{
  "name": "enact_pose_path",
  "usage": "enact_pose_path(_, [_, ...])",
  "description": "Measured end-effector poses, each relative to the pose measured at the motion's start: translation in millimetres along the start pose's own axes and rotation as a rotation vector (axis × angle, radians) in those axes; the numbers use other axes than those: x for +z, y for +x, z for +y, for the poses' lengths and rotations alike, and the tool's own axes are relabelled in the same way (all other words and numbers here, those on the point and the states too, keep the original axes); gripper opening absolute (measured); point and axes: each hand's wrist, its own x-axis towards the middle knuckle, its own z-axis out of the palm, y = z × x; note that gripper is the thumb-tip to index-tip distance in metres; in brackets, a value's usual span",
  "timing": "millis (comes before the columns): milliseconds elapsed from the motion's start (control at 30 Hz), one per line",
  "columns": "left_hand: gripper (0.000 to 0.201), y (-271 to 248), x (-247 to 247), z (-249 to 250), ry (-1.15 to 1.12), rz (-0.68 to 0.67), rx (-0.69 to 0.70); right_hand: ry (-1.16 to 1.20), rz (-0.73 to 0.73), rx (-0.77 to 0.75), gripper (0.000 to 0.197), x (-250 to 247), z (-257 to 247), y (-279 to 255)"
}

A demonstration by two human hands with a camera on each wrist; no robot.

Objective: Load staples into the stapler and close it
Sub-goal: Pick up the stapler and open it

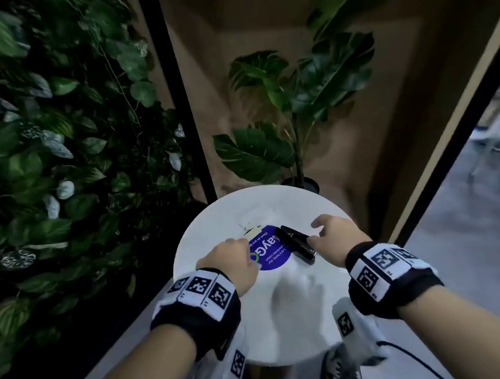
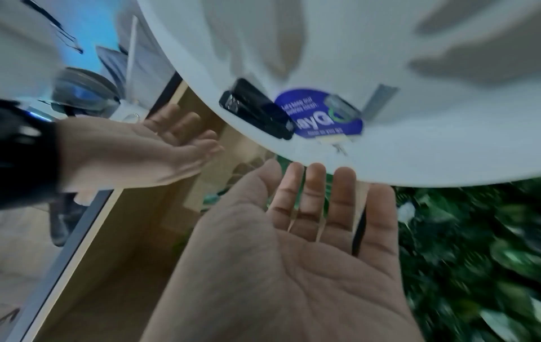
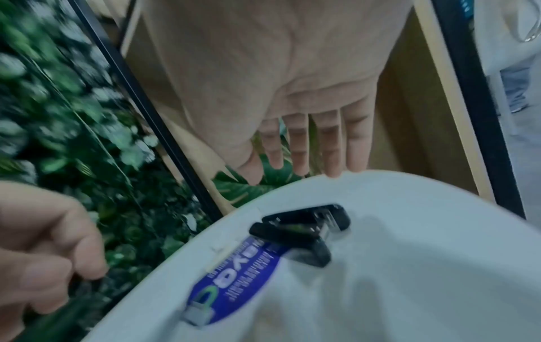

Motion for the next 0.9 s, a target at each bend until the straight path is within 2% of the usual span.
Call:
enact_pose_path(67, [0.026,21,17,4,-0.008,-0.060,0.007,-0.042,-0.005,0.037,0.048,14,2,23])
enact_pose_path(200, [0.033,57,52,22,-0.089,-0.182,0.031,-0.098,-0.107,0.111,0.051,41,8,63])
enact_pose_path(333, [0.040,85,78,37,-0.181,-0.206,-0.015,-0.100,-0.126,0.109,0.045,55,20,88])
enact_pose_path(467, [0.042,107,94,46,-0.414,-0.188,-0.121,0.027,-0.136,0.068,0.035,62,28,98])
enact_pose_path(600, [0.044,114,104,50,-0.646,-0.215,-0.148,0.022,-0.201,0.082,0.031,67,30,100])
enact_pose_path(733, [0.046,109,107,47,-1.018,-0.175,-0.131,0.229,-0.170,0.082,0.034,67,29,85])
enact_pose_path(800, [0.040,105,105,43,-1.300,-0.169,-0.206,0.455,-0.170,0.101,0.033,68,27,73])
enact_pose_path(867, [0.036,98,100,38,-1.613,-0.252,-0.245,0.730,-0.227,0.118,0.040,67,25,61])
enact_pose_path(900, [0.033,93,98,34,-1.661,-0.293,-0.217,0.813,-0.265,0.109,0.042,66,25,56])
